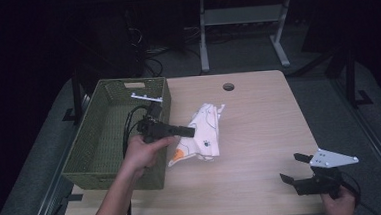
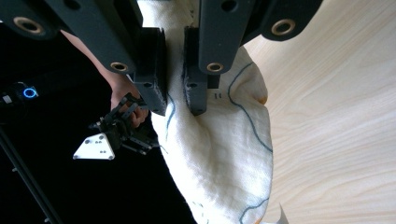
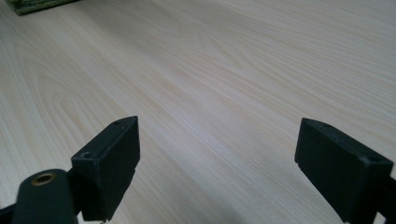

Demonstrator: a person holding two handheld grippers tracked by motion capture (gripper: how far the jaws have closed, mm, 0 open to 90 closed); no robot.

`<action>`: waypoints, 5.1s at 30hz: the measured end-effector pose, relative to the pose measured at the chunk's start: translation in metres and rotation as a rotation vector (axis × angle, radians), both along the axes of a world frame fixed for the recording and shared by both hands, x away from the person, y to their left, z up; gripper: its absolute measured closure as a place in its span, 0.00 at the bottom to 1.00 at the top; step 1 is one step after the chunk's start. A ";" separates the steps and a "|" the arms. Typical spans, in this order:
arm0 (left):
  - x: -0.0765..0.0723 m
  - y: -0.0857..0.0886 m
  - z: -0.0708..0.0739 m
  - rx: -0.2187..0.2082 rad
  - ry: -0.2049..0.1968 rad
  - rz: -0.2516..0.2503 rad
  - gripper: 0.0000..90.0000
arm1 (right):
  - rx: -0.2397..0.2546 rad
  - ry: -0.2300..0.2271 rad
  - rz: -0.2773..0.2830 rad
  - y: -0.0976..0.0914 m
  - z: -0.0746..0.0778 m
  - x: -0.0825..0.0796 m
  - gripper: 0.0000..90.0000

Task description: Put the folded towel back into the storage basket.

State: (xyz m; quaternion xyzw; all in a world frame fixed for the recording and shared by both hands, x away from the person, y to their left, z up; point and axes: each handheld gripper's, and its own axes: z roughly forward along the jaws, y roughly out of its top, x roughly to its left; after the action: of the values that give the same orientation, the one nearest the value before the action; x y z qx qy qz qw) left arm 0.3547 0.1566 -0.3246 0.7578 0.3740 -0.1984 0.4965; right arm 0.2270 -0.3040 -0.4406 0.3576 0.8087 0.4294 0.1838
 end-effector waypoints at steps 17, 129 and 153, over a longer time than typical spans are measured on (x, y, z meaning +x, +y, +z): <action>0.004 0.055 0.006 -0.021 0.000 0.068 0.91 | -0.005 -0.003 -0.010 0.000 0.000 0.000 0.15; 0.076 0.103 -0.101 0.822 0.124 0.008 0.56 | 0.010 0.100 -0.070 -0.015 -0.020 0.020 0.15; 0.070 0.107 -0.081 0.728 0.130 0.012 0.74 | 0.024 0.096 -0.077 -0.021 -0.020 0.021 0.15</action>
State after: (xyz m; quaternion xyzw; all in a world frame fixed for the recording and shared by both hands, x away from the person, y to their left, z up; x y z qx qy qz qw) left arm 0.4251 0.2638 -0.4054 0.8683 0.4555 -0.0971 0.1706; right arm 0.2477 -0.3249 -0.4604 0.4107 0.7972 0.4138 0.1567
